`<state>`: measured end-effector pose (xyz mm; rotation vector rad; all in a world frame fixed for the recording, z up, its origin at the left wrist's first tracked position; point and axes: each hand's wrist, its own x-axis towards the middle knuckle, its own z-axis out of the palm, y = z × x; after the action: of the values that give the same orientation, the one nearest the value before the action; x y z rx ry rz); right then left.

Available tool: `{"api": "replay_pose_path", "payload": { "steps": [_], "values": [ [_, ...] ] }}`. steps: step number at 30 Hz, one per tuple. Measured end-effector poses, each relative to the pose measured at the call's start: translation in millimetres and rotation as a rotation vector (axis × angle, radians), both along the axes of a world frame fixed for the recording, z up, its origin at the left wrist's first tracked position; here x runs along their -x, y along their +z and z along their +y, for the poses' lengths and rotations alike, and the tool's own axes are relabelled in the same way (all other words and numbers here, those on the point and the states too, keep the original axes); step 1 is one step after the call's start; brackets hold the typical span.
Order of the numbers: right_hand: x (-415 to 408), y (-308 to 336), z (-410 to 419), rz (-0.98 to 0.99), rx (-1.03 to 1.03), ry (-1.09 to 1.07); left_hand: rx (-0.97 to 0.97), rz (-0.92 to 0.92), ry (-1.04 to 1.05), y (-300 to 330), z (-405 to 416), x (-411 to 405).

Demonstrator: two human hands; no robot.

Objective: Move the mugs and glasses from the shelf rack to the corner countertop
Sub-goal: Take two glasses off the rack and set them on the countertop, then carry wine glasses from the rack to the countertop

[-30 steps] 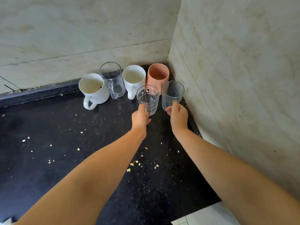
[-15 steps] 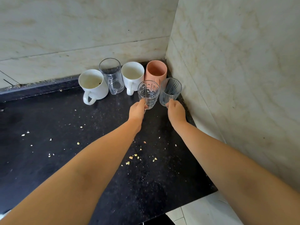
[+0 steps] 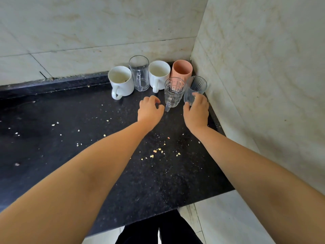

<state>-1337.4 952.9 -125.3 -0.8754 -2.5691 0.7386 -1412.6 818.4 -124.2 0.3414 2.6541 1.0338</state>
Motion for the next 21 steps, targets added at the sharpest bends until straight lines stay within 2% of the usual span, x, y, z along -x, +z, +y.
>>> {"api": "replay_pose_path", "payload": {
  "steps": [4, 9, 14, 21],
  "values": [
    [0, 14, -19, -0.161, -0.283, 0.335, 0.201, 0.197, -0.134, 15, -24, -4],
    [4, 24, -46, -0.279, -0.39, 0.59, 0.335, 0.289, -0.125, 27, -68, -18],
    [8, 43, -81, -0.264, -0.456, 0.789, 0.411, 0.304, 0.071, 47, -120, -47],
    [-20, 68, -163, -0.177, -0.533, 1.116, 0.465, 0.295, 0.431, 66, -194, -138]
  ]
}}
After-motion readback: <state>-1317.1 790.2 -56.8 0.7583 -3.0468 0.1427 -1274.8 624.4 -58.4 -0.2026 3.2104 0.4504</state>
